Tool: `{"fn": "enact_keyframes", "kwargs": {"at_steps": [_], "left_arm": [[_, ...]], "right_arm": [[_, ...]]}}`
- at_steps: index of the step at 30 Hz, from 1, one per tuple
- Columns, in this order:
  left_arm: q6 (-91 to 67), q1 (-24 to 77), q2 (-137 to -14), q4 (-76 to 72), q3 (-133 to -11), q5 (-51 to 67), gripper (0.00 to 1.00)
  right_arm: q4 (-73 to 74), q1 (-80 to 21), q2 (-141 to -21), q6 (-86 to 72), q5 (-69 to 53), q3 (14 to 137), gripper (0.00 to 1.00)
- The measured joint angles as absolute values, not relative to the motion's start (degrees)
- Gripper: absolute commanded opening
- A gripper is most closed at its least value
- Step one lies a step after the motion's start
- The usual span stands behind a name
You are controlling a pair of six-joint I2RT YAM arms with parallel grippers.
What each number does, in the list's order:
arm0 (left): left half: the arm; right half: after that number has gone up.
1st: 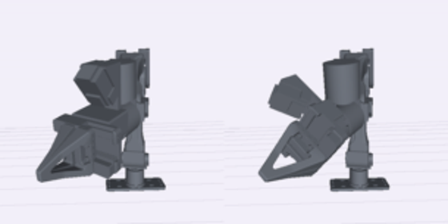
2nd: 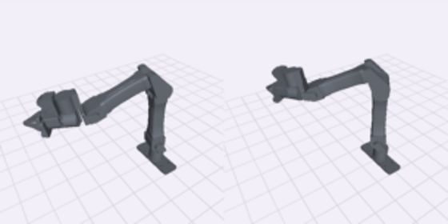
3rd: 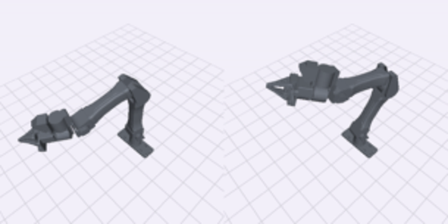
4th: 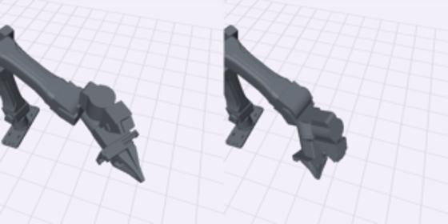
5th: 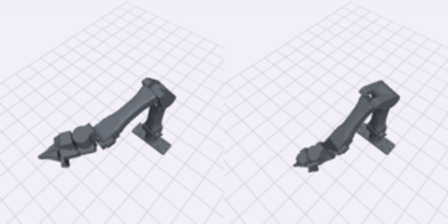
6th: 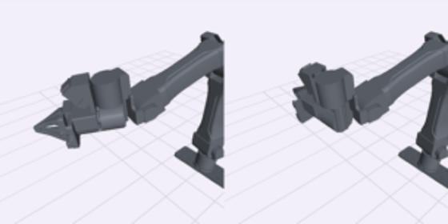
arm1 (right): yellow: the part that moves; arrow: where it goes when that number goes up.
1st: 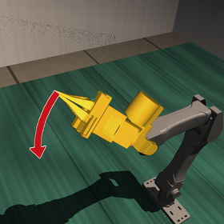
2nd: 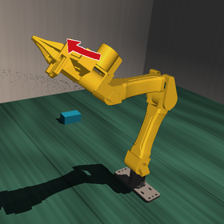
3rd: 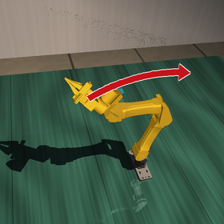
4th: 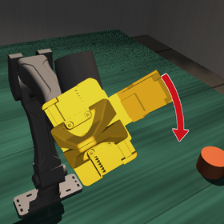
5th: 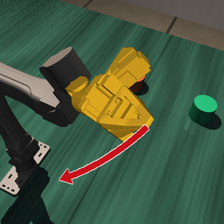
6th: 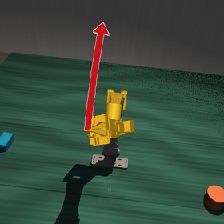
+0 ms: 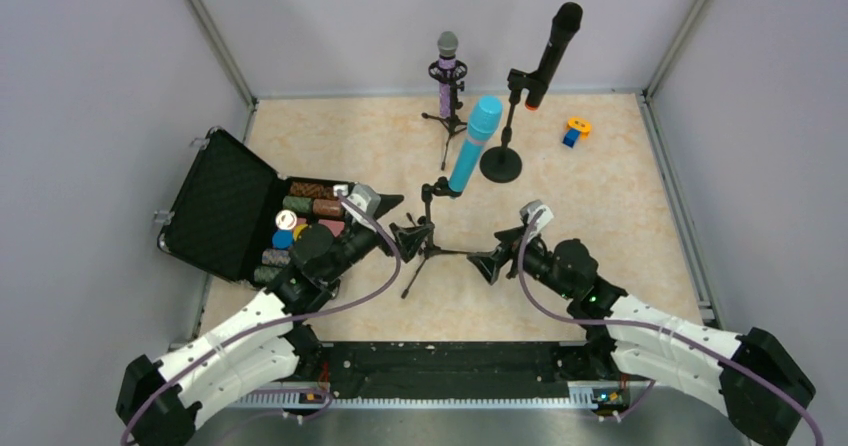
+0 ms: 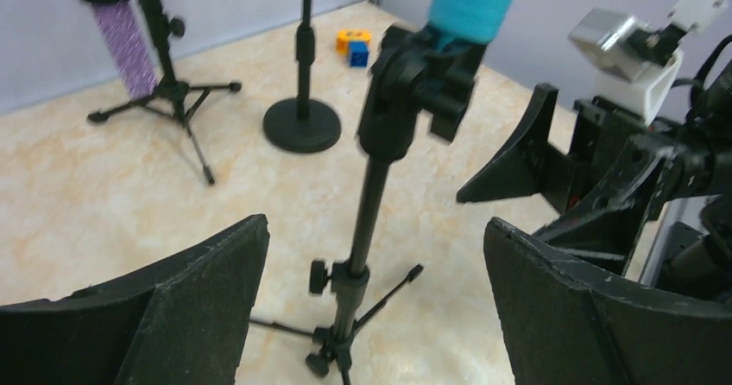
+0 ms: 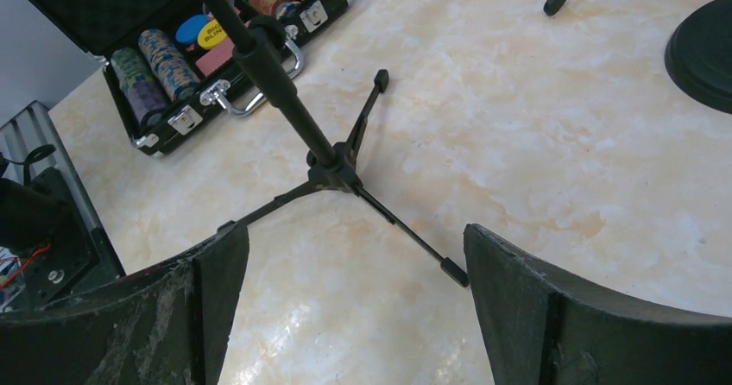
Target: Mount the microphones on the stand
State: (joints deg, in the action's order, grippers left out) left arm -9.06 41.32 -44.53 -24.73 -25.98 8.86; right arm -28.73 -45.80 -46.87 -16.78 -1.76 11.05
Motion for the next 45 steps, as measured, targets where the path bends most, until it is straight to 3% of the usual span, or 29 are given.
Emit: {"fn": "enact_keyframes", "kwargs": {"at_steps": [10,18,23,28,38,45], "left_arm": [[-13.69,39.97,-41.80,-4.67,-24.75,-7.09,0.99],[-17.50,24.84,-51.44,1.67,-28.23,-5.58,0.99],[-19.68,9.89,-58.46,-0.43,-29.95,2.33,0.99],[-20.14,1.21,-62.04,-4.56,-29.89,5.06,0.99],[-8.49,0.58,-64.10,-31.57,-15.88,-0.64,0.99],[-3.31,0.56,-75.07,-47.64,-13.30,-4.43,0.99]], "right_arm": [[-29.02,-27.59,-52.73,-23.90,-19.18,13.96,0.92],[-22.87,-14.41,-53.17,-28.27,-24.01,16.32,0.95],[-18.33,-12.82,-50.94,-26.89,-17.19,17.06,0.96],[-16.58,-12.58,-47.18,-23.00,-6.02,16.78,0.96],[-31.83,-12.51,-43.31,-6.42,10.22,4.45,0.95],[-52.64,-12.47,-57.58,0.54,16.88,0.43,0.95]]}}
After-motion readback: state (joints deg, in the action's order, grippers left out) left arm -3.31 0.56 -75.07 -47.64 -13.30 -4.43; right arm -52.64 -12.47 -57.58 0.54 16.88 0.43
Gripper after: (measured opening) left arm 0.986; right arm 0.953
